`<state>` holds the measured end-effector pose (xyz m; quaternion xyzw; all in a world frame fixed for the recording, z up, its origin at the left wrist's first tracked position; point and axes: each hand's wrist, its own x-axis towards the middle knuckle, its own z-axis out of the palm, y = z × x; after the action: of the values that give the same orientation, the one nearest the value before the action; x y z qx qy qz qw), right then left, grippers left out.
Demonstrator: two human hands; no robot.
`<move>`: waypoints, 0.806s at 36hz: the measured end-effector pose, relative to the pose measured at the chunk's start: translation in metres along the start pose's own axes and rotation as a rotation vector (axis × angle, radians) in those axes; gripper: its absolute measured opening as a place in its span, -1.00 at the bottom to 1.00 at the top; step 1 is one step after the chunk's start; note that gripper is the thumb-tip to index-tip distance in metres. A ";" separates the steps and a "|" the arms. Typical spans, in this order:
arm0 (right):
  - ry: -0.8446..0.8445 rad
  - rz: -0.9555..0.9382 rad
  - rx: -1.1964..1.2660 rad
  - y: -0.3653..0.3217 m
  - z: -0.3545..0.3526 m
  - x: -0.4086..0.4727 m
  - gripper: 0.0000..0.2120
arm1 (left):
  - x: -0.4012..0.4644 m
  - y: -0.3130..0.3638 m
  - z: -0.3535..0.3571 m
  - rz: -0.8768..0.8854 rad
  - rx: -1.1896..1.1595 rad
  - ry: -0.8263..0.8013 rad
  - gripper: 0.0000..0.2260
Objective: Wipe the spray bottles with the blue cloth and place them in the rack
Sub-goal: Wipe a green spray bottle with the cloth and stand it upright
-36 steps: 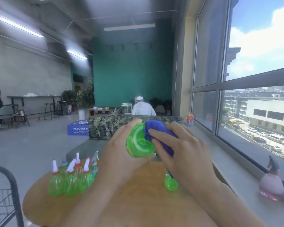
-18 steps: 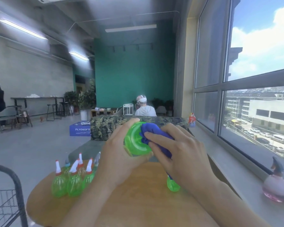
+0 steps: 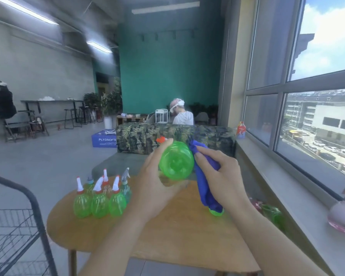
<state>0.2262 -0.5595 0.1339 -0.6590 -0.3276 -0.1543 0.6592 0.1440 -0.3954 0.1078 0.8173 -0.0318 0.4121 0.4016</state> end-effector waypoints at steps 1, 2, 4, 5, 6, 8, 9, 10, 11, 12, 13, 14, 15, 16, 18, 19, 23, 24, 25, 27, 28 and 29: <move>0.008 0.029 0.029 0.006 0.003 -0.002 -0.79 | -0.002 -0.005 0.002 -0.029 -0.065 -0.039 -0.14; 0.012 0.060 0.052 0.013 0.006 -0.003 -0.79 | -0.005 -0.008 0.005 -0.052 -0.138 -0.070 -0.18; 0.004 0.124 0.075 0.027 0.010 -0.007 -0.81 | -0.010 -0.013 0.012 -0.072 -0.224 -0.080 -0.37; 0.000 0.150 0.073 0.034 0.011 -0.009 -0.82 | -0.012 -0.014 0.015 -0.079 -0.229 -0.059 -0.49; -0.004 0.173 0.069 0.042 0.012 -0.011 -0.83 | -0.014 -0.017 0.018 -0.093 -0.227 -0.027 -0.58; -0.013 0.217 0.065 0.057 0.015 -0.013 -0.85 | -0.014 -0.024 0.025 -0.127 -0.227 0.025 -0.67; -0.021 0.241 0.063 0.065 0.018 -0.014 -0.86 | -0.014 -0.031 0.028 -0.142 -0.210 0.043 -0.68; -0.023 0.259 0.061 0.071 0.020 -0.015 -0.86 | -0.014 -0.037 0.031 -0.146 -0.188 0.059 -0.69; -0.023 0.273 0.062 0.076 0.022 -0.016 -0.86 | -0.014 -0.042 0.033 -0.140 -0.169 0.068 -0.72; -0.025 0.293 0.067 0.082 0.024 -0.017 -0.86 | -0.015 -0.051 0.035 -0.143 -0.154 0.069 -0.75; -0.030 0.315 0.077 0.089 0.027 -0.018 -0.86 | -0.015 -0.060 0.037 -0.150 -0.148 0.065 -0.78; -0.038 0.333 0.085 0.096 0.030 -0.019 -0.86 | -0.015 -0.069 0.039 -0.162 -0.150 0.057 -0.81; -0.049 0.351 0.087 0.103 0.032 -0.019 -0.85 | -0.016 -0.077 0.040 -0.177 -0.156 0.048 -0.81; -0.061 0.369 0.081 0.110 0.034 -0.019 -0.85 | -0.016 -0.086 0.040 -0.196 -0.158 0.040 -0.77; -0.078 0.409 0.072 0.125 0.040 -0.018 -0.85 | -0.017 -0.101 0.039 -0.242 -0.157 0.026 -0.63; -0.086 0.425 0.068 0.131 0.043 -0.016 -0.85 | -0.016 -0.108 0.038 -0.269 -0.162 0.026 -0.54; -0.115 0.477 0.051 0.160 0.063 -0.008 -0.83 | -0.012 -0.139 0.038 -0.383 -0.186 0.009 -0.25; -0.119 0.490 0.060 0.168 0.068 -0.007 -0.83 | -0.013 -0.148 0.038 -0.400 -0.183 0.001 -0.21; -0.123 0.508 0.070 0.176 0.074 -0.007 -0.83 | -0.015 -0.158 0.039 -0.410 -0.176 -0.009 -0.18; -0.133 0.537 0.083 0.194 0.086 -0.007 -0.83 | -0.019 -0.178 0.040 -0.433 -0.169 -0.023 -0.16; -0.142 0.549 0.083 0.203 0.092 -0.008 -0.83 | -0.021 -0.188 0.041 -0.444 -0.167 -0.024 -0.16; -0.150 0.564 0.081 0.212 0.099 -0.008 -0.83 | -0.024 -0.198 0.041 -0.448 -0.157 -0.018 -0.16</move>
<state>0.3321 -0.4479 -0.0424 -0.7069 -0.1852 0.0971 0.6757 0.2311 -0.2965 -0.0475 0.7739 0.1148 0.3016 0.5450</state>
